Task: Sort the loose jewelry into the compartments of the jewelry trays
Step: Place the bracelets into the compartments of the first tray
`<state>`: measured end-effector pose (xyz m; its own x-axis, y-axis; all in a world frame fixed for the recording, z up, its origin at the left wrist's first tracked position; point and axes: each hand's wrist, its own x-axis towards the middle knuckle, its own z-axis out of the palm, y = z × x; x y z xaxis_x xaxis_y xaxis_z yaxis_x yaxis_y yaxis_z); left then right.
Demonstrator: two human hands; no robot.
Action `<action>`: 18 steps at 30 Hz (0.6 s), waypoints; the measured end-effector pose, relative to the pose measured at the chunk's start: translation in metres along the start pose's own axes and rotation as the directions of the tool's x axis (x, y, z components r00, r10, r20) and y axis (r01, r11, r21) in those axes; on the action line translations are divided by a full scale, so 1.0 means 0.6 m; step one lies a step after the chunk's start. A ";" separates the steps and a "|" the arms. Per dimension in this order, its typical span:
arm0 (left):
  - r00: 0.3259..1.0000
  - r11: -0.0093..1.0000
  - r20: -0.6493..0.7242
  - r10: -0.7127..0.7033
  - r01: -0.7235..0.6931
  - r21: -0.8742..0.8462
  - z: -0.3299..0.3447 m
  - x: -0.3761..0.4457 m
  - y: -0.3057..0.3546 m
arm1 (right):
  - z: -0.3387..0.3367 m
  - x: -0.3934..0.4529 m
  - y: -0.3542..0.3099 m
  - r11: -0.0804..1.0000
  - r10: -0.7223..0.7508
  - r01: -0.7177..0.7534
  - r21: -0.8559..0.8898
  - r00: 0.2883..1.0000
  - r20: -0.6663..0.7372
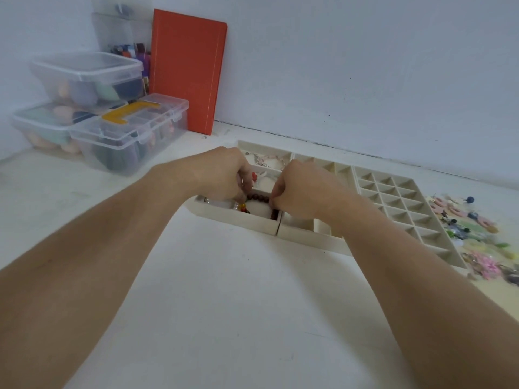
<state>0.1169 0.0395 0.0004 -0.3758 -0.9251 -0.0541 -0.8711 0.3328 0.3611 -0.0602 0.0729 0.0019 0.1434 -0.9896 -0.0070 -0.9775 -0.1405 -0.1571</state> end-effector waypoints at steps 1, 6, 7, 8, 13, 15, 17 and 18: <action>1.000 1.000 -0.002 -0.006 0.006 -0.009 0.001 0.000 0.001 | 0.002 0.000 -0.002 1.000 0.004 -0.004 0.002 1.000 0.019; 0.999 1.000 0.028 -0.028 0.028 0.005 0.004 -0.001 0.006 | 0.003 -0.002 -0.006 1.000 0.030 -0.030 0.006 0.998 0.055; 0.999 0.999 0.034 -0.033 0.033 0.001 0.004 -0.001 0.006 | 0.003 -0.002 -0.006 0.999 0.037 -0.037 0.006 0.998 0.059; 0.999 0.999 0.038 -0.038 0.038 0.000 0.003 -0.001 0.007 | 0.003 -0.003 -0.008 0.999 0.042 -0.042 0.005 0.997 0.061; 0.997 1.000 0.080 -0.024 0.023 0.009 -0.002 0.000 0.006 | 0.008 -0.007 -0.013 0.999 0.042 -0.043 0.004 0.998 0.049; 0.997 1.000 0.078 -0.012 0.011 0.006 -0.003 -0.001 0.006 | 0.008 -0.005 -0.011 0.999 0.047 -0.047 -0.005 0.998 0.048; 0.999 1.000 0.041 0.005 -0.004 -0.020 -0.006 -0.002 0.003 | 0.005 -0.004 -0.009 0.999 0.050 -0.050 -0.002 0.998 0.048; 1.000 0.999 -0.008 0.010 -0.010 -0.036 -0.008 -0.001 0.000 | 0.004 -0.003 -0.009 0.999 0.050 -0.050 0.009 0.998 0.034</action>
<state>0.1184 0.0389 0.0051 -0.3819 -0.9232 -0.0429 -0.8554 0.3355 0.3946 -0.0550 0.0758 0.0006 0.0997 -0.9939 -0.0481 -0.9820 -0.0905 -0.1659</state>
